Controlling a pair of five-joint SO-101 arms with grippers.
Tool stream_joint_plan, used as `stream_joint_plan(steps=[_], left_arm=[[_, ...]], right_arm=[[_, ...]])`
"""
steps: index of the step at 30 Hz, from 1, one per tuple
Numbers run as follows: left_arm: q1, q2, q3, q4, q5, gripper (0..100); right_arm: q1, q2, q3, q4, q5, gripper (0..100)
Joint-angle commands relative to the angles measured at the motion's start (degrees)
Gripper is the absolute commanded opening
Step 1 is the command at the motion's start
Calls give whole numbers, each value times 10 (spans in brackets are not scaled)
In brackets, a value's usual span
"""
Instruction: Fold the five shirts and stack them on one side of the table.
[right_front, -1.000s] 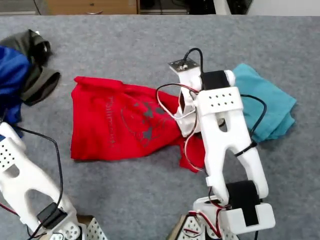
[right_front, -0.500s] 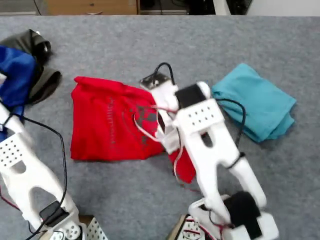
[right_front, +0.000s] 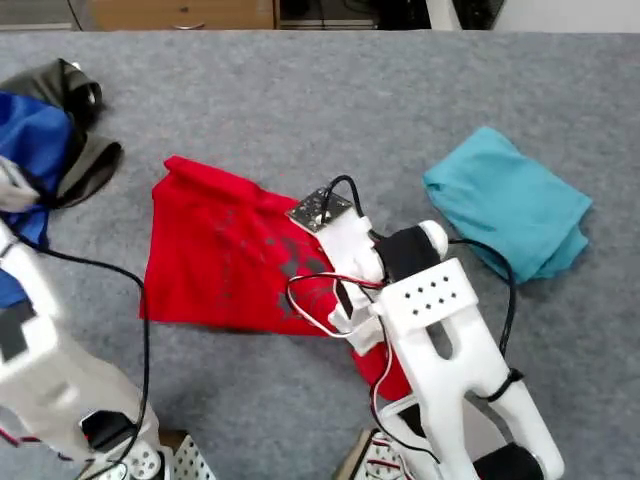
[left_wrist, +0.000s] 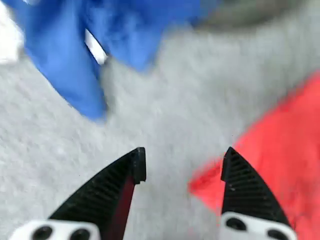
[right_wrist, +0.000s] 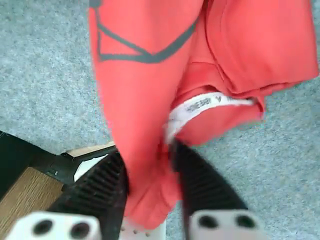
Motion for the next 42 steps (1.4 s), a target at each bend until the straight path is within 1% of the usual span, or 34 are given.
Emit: stream_joint_plan(steps=[1,2,5,9,11,14,17,19,21,24,25,27,30,32,34,37,42], left_arm=[[62,-162,207,-57,-9,253],[79,-195,258,-80,-8,253],[135,-276,409,-165,-6,253],[197,-327,584,-298,-4,253],[207,-330,638,-349,18,253],[207,-323,679,-392,62,253],[210,-309,695,-398,82,253],[210,-294,696,-397,93,226],[210,-273,696,-398,97,152],[211,-234,695,-400,98,26],[211,-219,692,-400,98,14],[211,-190,690,-401,98,23],[205,-160,693,-400,94,19],[199,-155,695,-396,73,19],[178,-163,695,-386,49,19],[122,-193,680,-345,19,19],[30,-274,658,-283,-62,19]], right_arm=[[41,-20,-19,11,5,314],[55,-21,-29,11,5,334],[103,-21,-65,12,5,340],[162,-16,-136,12,5,339],[186,-15,-174,10,5,339],[203,4,-219,11,5,339],[207,25,-247,11,6,339],[205,42,-254,10,12,338],[205,71,-251,10,35,319],[205,135,-244,3,52,214],[204,159,-240,-4,56,174],[201,207,-234,-15,79,112],[196,273,-233,-23,103,123],[196,307,-234,-23,115,138],[197,334,-235,-28,137,148],[200,342,-231,-27,165,149],[201,300,-198,-26,217,148]])
